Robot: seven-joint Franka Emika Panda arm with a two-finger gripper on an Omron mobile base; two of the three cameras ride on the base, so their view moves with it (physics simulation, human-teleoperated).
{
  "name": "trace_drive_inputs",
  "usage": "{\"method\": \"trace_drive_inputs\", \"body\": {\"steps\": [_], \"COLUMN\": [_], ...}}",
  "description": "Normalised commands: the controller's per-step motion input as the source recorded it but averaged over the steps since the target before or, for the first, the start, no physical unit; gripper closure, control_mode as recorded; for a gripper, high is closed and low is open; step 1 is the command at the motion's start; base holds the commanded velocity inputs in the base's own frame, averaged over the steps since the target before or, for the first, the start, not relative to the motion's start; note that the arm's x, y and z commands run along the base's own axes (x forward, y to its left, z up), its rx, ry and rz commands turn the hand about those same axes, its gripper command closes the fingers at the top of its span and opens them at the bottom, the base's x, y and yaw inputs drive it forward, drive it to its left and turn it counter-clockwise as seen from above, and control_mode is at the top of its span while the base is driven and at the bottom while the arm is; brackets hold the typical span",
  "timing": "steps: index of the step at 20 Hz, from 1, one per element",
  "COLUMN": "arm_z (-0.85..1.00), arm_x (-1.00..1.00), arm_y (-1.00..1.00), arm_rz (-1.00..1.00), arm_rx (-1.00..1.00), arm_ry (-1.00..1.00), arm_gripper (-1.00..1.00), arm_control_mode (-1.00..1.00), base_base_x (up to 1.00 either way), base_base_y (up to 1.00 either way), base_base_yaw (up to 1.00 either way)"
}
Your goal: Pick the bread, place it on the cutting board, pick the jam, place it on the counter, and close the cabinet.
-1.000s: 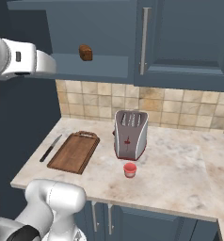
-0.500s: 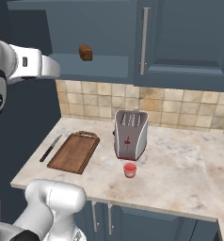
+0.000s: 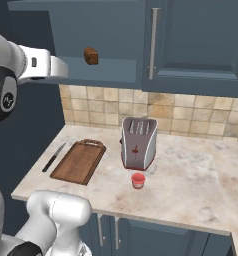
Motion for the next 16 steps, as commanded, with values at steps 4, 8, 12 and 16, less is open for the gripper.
{"method": "trace_drive_inputs", "body": {"steps": [4,8,12,16], "arm_z": [0.00,0.00,-0.04,-0.11], "arm_x": [0.30,0.26,0.26,0.23], "arm_y": [0.05,0.03,0.02,0.00], "arm_rz": [0.00,0.00,0.00,0.00], "arm_rx": [0.00,0.00,0.00,0.00], "arm_ry": [0.00,0.00,-0.03,-0.06], "arm_gripper": [-1.00,-1.00,-1.00,-1.00], "arm_control_mode": [-1.00,-1.00,-1.00,-1.00], "base_base_x": [0.00,0.00,0.00,0.00], "base_base_y": [0.00,0.00,0.00,0.00], "base_base_yaw": [0.00,0.00,0.00,0.00]}}
